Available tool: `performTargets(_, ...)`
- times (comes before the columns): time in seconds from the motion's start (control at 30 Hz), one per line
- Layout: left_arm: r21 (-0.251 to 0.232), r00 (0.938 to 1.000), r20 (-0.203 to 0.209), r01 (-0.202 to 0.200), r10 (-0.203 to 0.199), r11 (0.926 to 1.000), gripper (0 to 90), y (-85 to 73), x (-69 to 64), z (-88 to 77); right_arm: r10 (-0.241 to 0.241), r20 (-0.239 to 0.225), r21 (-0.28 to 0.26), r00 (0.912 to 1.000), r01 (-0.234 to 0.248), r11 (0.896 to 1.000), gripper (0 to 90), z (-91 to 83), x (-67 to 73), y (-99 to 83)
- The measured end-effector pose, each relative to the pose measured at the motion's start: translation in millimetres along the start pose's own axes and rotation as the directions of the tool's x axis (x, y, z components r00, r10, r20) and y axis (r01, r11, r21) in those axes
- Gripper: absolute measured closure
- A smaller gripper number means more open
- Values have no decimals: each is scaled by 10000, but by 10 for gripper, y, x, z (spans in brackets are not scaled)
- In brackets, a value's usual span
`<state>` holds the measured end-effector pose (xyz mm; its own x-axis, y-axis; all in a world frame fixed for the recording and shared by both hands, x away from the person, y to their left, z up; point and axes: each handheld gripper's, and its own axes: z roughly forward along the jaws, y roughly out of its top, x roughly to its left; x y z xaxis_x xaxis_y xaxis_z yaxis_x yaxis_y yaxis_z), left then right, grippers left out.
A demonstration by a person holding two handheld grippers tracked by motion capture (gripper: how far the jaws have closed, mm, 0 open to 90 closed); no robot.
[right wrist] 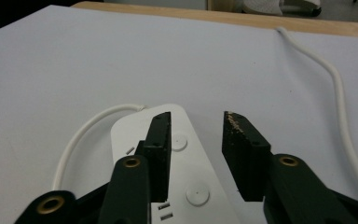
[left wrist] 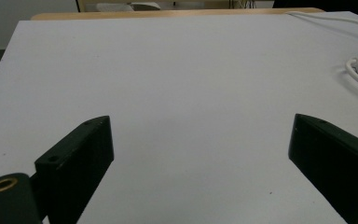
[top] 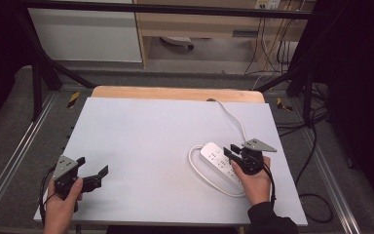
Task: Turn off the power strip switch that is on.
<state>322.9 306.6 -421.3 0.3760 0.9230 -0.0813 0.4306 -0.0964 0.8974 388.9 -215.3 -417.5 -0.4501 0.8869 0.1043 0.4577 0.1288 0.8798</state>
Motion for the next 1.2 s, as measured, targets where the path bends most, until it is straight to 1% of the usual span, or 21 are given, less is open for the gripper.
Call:
performTargets(0.1,-15,10000,-19,53,-53,10000,63,-2,2,1,129,-67,-400,9999,-132,9991,520,-35,-24,24)
performTargets(0.13,-17,10000,-13,71,-71,10000,63,-3,3,2,157,-24,-490,9999,-158,9987,483,-40,-30,30)
performTargets(0.2,-2,10000,-5,95,-95,10000,63,-4,4,6,235,67,-558,9997,-231,9982,415,-49,-49,46)
performTargets(0.27,6,9999,9,102,-102,9999,64,-3,3,7,512,32,-687,9987,-509,9963,380,-61,-72,63)
performTargets(0.37,6,10000,25,88,-88,10000,63,-3,-2,10,531,25,-805,9986,-527,9954,311,-74,-85,92)
performTargets(0.47,20,10000,28,86,-86,10000,63,-5,-3,9,679,-58,-849,9977,-682,9941,235,-81,-79,119)
performTargets(0.57,4,9999,47,115,-115,9999,63,-4,-3,12,636,151,-936,9979,-619,9937,165,-81,-50,150)
performTargets(0.63,13,9999,105,107,-107,9999,63,-1,-6,17,559,297,-958,9980,-529,9940,137,-76,-26,169)
performTargets(0.7,-2,9999,119,86,-86,10000,63,3,-15,28,510,274,-1002,9983,-480,9938,88,-62,-12,172)
performTargets(0.77,17,9999,163,49,-49,10000,63,4,-26,35,343,300,-1047,9990,-310,9940,72,-35,-6,152)
performTargets(0.8,29,9998,195,38,-39,10000,64,4,-31,37,239,258,-1020,9994,-212,9946,70,-26,-2,147)
performTargets(0.83,16,9998,203,36,-36,10000,64,3,-35,37,145,318,-975,9994,-114,9952,65,-21,2,144)
performTargets(0.97,26,9998,215,-3,2,10000,63,2,-35,26,143,274,-977,9995,-116,9951,50,-34,4,170)
performTargets(1.07,4,9998,215,14,-14,10000,63,3,-33,24,94,236,-1102,9997,-68,9939,39,-68,0,192)
performTargets(1.2,17,9997,232,6,-6,10000,64,3,-34,25,-26,298,-1307,9996,64,9914,34,-134,-13,213)
